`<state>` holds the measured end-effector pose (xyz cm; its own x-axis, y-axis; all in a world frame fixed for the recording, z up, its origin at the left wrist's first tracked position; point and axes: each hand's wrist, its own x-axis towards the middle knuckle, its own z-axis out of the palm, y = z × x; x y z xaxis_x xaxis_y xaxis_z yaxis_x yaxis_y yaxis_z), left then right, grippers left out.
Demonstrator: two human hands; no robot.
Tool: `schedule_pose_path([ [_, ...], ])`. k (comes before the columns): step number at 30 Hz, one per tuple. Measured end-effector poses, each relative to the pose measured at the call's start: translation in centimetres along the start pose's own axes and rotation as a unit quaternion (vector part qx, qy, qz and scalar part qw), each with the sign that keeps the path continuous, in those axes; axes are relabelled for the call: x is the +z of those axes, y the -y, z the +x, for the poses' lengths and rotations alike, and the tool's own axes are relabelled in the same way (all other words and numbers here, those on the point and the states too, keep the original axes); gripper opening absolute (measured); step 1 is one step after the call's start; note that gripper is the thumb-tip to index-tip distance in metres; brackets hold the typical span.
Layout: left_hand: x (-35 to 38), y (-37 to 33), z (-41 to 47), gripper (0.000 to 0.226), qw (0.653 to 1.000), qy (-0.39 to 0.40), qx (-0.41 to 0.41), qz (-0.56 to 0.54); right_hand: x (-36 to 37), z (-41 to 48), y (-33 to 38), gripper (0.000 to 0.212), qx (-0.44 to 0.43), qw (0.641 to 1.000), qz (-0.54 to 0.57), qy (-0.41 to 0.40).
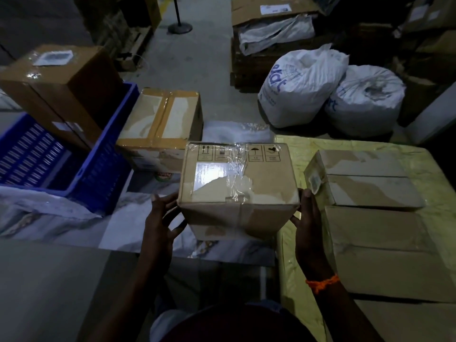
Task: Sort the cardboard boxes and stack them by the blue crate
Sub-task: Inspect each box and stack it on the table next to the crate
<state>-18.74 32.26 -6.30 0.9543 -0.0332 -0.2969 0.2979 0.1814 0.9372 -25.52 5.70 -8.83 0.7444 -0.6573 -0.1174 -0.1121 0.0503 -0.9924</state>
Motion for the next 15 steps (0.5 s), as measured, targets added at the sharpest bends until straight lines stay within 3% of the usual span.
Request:
schedule_pose_path([
  [3,-0.3,0.2,0.0,0.063,1.000,-0.014,-0.021,-0.011,-0.1,-0.2,0.3,0.059,-0.001,1.000,0.007,0.006],
  [7,-0.3,0.1,0.4,0.059,1.000,-0.022,-0.015,0.013,-0.8,0.9,0.4,0.039,-0.006,1.000,-0.008,0.029],
  [10,0.1,-1.4,1.6,0.050,0.999,0.003,0.002,0.043,-1.3,2.5,1.6,0.041,-0.016,0.996,-0.052,0.068],
  [11,0.3,-2.1,2.0,0.051,0.998,0.023,0.009,0.059,-1.3,3.2,2.1,0.041,-0.021,0.994,-0.072,0.078],
  [14,1.7,-4.1,3.4,0.083,0.995,0.056,0.010,0.085,-0.7,5.3,3.6,0.054,-0.020,0.986,-0.113,0.124],
  [15,2.4,-4.5,3.8,0.077,0.994,0.054,0.010,0.091,-0.3,5.6,4.1,0.061,-0.025,0.980,-0.137,0.141],
])
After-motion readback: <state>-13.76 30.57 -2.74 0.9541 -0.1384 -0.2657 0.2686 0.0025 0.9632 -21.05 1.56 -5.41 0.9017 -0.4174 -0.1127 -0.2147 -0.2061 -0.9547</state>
